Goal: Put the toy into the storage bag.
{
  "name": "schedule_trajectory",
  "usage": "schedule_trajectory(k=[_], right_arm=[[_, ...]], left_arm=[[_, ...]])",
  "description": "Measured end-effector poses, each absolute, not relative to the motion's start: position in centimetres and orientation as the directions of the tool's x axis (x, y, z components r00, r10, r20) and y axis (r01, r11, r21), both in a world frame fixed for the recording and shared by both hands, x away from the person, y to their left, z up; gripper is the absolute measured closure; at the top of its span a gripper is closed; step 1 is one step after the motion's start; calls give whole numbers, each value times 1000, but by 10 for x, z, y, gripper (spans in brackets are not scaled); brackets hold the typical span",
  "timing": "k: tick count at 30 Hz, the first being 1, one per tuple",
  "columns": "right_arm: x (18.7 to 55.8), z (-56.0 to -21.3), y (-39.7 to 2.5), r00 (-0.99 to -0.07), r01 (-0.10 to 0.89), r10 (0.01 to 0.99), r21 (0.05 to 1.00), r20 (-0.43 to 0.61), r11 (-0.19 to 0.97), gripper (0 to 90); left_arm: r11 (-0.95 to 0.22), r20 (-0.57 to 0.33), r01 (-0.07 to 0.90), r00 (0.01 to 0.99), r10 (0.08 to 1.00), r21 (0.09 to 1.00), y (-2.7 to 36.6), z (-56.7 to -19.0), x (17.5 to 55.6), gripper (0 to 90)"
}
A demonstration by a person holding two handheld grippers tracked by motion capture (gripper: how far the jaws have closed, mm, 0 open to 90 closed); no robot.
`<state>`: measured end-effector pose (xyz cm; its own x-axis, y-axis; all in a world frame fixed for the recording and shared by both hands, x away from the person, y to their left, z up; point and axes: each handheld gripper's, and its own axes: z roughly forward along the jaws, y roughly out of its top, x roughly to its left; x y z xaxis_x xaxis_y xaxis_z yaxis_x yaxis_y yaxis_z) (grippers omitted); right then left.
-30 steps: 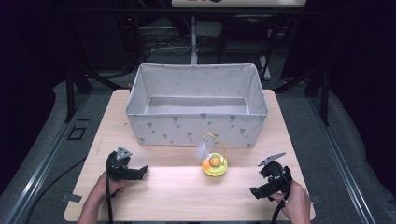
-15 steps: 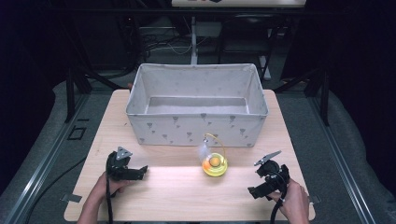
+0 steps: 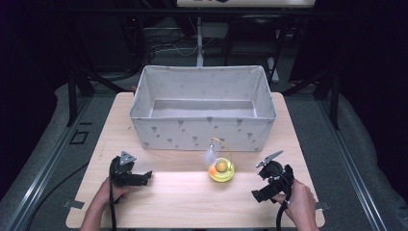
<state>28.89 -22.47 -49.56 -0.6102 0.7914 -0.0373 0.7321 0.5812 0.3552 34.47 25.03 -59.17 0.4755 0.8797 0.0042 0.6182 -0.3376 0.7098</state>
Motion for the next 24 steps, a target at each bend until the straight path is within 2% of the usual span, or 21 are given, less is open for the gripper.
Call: schedule_trajectory(k=[24], right_arm=[[311, -465, -185, -713, 646, 696, 306, -84, 699, 6]], left_arm=[[-338, 3, 619, 477, 879, 709, 250, -592, 345, 3]])
